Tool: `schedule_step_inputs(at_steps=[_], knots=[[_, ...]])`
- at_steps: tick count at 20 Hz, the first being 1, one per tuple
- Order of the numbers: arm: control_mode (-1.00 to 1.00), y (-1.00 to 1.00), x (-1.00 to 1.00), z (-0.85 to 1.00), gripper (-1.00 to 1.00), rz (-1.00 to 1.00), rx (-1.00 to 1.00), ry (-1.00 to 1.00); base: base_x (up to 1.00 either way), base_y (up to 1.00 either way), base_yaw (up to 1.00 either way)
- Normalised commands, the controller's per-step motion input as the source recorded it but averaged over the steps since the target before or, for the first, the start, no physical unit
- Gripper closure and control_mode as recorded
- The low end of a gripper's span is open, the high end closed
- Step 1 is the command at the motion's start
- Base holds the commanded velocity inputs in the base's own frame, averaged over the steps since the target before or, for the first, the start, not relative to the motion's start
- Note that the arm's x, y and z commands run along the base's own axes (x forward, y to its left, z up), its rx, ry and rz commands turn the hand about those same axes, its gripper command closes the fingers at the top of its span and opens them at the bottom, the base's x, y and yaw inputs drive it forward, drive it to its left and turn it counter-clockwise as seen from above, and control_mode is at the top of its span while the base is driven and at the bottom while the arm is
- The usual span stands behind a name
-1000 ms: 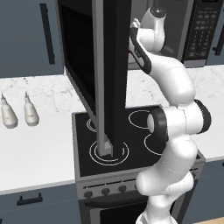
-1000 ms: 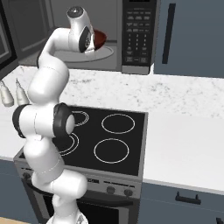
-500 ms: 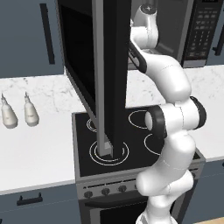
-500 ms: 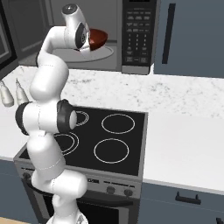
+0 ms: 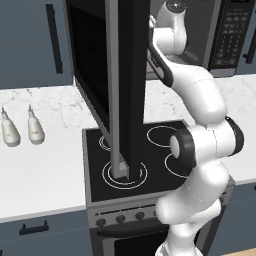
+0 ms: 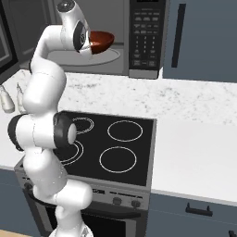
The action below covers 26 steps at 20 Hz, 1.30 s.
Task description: Open the microwave, place the bowl with waffle inside the microwave, then close the microwave door and turn it on.
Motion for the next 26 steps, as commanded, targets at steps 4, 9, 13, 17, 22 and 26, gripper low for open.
schedule_step_inputs(at_steps=[4, 9, 13, 17, 22, 26], knots=[[-1.0, -0.07, -1.0, 0.0, -1.0, 0.08, 0.09, -0.31, 0.0, 0.0, 0.0], [-1.0, -0.12, -1.0, 0.0, -1.0, 0.1, 0.04, -0.19, 0.0, 0.0, 0.0], [-1.0, -0.26, -1.0, 0.0, -1.0, 0.04, 0.0, -0.13, 0.0, 0.0, 0.0], [-1.0, -0.3, -1.0, 0.01, -1.0, 0.02, 0.0, -0.04, 0.0, 0.0, 0.0], [-1.0, 0.0, -1.0, 0.02, 1.0, 0.02, -0.01, 0.0, 0.0, 0.0, 0.0], [-1.0, 0.0, -1.0, 0.0, 1.0, 0.02, -0.04, 0.0, 0.0, 0.0, 0.0]])
